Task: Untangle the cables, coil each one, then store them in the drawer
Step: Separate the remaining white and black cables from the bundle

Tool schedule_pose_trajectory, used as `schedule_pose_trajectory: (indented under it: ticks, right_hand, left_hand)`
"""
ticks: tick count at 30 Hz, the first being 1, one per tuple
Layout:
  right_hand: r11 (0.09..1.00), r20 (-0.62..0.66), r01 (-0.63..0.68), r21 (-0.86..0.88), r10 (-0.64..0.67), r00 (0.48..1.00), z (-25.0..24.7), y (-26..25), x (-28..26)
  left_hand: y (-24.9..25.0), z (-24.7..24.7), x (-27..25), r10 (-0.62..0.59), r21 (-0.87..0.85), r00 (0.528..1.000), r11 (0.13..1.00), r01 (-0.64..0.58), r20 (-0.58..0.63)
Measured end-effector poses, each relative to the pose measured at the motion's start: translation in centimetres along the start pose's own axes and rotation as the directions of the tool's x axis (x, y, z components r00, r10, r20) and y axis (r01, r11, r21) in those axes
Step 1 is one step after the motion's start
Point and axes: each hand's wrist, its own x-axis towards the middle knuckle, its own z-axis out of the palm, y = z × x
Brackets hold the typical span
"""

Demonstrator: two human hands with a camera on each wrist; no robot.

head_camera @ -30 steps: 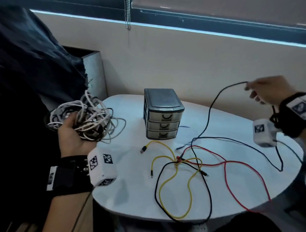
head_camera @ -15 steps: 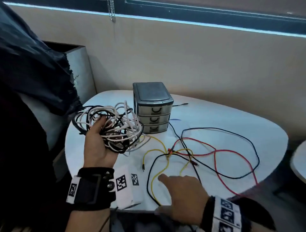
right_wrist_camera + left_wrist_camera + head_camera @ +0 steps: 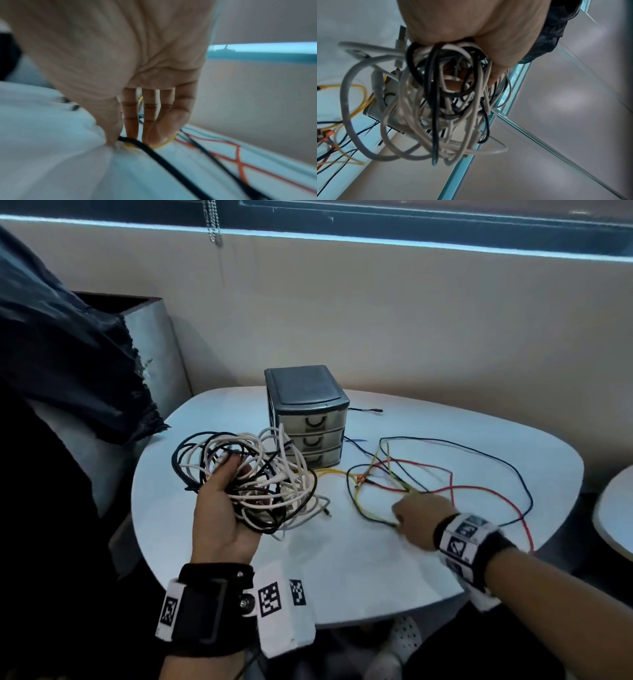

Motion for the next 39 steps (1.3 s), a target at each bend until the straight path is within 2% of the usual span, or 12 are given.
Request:
schedule_pose_trajectory:
  ticks: [2, 4, 6, 8, 12, 17, 19, 22, 26, 30, 34, 39]
  right_hand:
    - [0.997, -0.049, -0.056, 0.054, 0.059, 0.997, -0.6, 1.5, 1.1]
    - [0.964, -0.101, -0.06, 0.258, 0.089, 0.991, -0.4, 1.4, 1.6]
    - [0.857, -0.18, 0.015, 0.514, 0.091, 0.98, -0.3, -0.1, 1.2]
    - [0.681, -0.263, 0.144, 0.718, 0.074, 0.962, -0.6, -2.1, -0.1]
    - [0.125, -0.289, 0.28, 0.952, 0.057, 0.956, -2.4, -6.6, -4.2]
    - [-0.185, -0.273, 0.278, 0.943, 0.053, 0.961, -1.2, -9.2, -6.9]
    - [-0.184, -0.26, 0.271, 0.945, 0.08, 0.962, -0.8, -9.8, -7.2]
    - [-0.103, -0.258, 0.277, 0.955, 0.167, 0.952, -0.3, -9.8, -6.6]
    - [-0.081, -0.292, 0.317, 0.945, 0.228, 0.929, -0.9, -9.0, -6.4]
    - [-0.048, -0.326, 0.348, 0.936, 0.252, 0.911, -1.1, -9.2, -6.3]
    - [-0.123, -0.314, 0.361, 0.924, 0.29, 0.904, -1.2, -9.6, -6.2]
    - [-0.184, -0.314, 0.375, 0.908, 0.294, 0.903, -1.3, -9.8, -6.2]
  left_hand:
    - [-0.1, 0.1, -0.4, 0.001, -0.002, 1.0, 1.0, -0.001, 0.014]
    - [-0.4, 0.1, -0.9, 0.0, -0.005, 1.0, 1.0, 0.0, 0.001]
    - [-0.9, 0.0, -1.3, -0.019, -0.006, 1.0, 1.0, 0.019, -0.003]
    - [-1.6, 0.1, -1.6, -0.059, 0.017, 0.998, 0.998, 0.059, -0.009]
    - [-2.9, 0.3, -1.9, -0.127, 0.083, 0.992, 0.988, 0.127, -0.013]
    - [-3.7, 0.7, -2.2, -0.16, 0.105, 0.987, 0.982, 0.159, 0.006]
    - [-3.7, 0.7, -2.2, -0.175, 0.115, 0.984, 0.979, 0.17, 0.034]
    - [-4.1, 0.5, -1.7, -0.214, 0.152, 0.973, 0.968, 0.199, 0.086]
    - [-3.9, 0.3, -1.0, -0.3, 0.276, 0.953, 0.92, 0.28, 0.035]
    - [-3.5, -0.6, -1.0, -0.287, 0.377, 0.958, 0.888, 0.262, 0.011]
    - [-3.3, -1.4, -1.6, -0.259, 0.467, 0.966, 0.857, 0.22, 0.019]
    - [-2.5, -1.0, -2.1, -0.201, 0.439, 0.979, 0.883, 0.165, 0.038]
